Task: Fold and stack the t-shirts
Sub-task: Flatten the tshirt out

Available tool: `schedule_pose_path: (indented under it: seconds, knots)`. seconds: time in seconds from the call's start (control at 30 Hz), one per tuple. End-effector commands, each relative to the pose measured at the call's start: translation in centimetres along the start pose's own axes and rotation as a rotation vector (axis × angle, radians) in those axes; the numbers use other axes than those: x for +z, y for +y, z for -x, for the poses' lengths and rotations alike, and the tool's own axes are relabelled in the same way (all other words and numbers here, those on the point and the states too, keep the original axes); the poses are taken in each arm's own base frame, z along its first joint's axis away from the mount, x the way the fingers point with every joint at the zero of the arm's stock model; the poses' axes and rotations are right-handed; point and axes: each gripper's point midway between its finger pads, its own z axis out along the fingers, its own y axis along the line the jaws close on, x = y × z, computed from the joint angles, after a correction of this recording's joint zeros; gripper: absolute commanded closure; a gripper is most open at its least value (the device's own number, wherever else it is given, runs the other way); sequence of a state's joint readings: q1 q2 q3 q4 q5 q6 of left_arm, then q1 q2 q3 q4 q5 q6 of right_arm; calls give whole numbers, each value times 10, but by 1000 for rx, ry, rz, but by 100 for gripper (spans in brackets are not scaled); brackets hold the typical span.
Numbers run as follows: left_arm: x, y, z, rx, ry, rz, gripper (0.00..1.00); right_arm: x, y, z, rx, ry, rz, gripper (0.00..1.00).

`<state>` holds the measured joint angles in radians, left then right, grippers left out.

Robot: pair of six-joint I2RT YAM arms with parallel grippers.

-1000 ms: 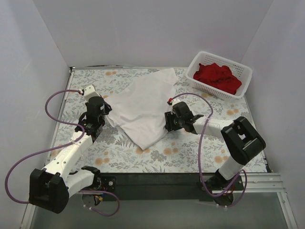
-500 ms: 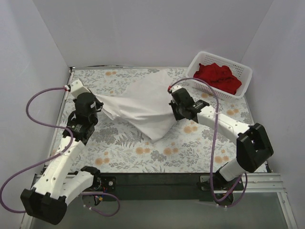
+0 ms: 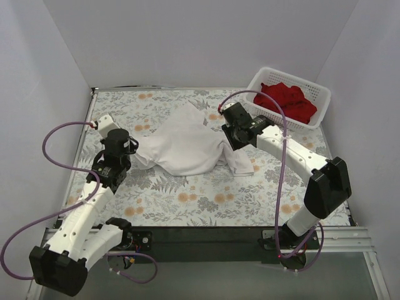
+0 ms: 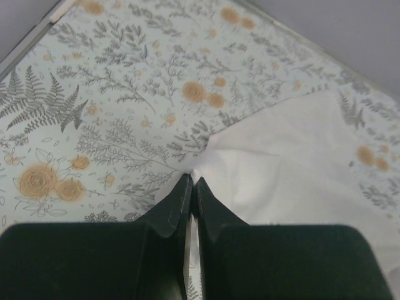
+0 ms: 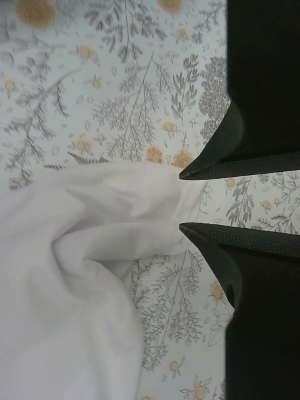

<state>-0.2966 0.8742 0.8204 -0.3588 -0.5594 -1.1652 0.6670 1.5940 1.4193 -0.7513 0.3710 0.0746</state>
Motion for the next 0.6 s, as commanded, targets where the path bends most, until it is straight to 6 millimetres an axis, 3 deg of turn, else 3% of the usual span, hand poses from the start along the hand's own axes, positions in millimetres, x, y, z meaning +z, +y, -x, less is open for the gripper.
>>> schedule_pose_path:
  seconds: [0.0, 0.1, 0.17, 0.23, 0.3, 0.37, 0.5, 0.57]
  knots:
    - [10, 10, -10, 2, -8, 55, 100, 13, 39, -7, 10, -17, 197, 60]
    - [19, 12, -22, 21, 2, 66, 100, 21, 67, -15, 27, -53, 336, 61]
    - [23, 15, -32, 34, 13, 69, 100, 34, 67, -25, 35, -44, 320, 59]
    - [24, 17, -36, 40, 14, 67, 100, 50, 55, -38, 49, -16, 237, 57]
    - [24, 20, -41, 51, 14, 72, 100, 62, 53, -51, 46, 5, 212, 47]
    - [24, 22, -42, 59, 10, 73, 100, 69, 58, -60, 38, 27, 230, 43]
    - [25, 22, -41, 65, 5, 76, 100, 80, 60, -73, 29, 55, 226, 46]
    - [24, 21, -41, 64, 5, 71, 100, 85, 60, -76, 14, 64, 224, 54]
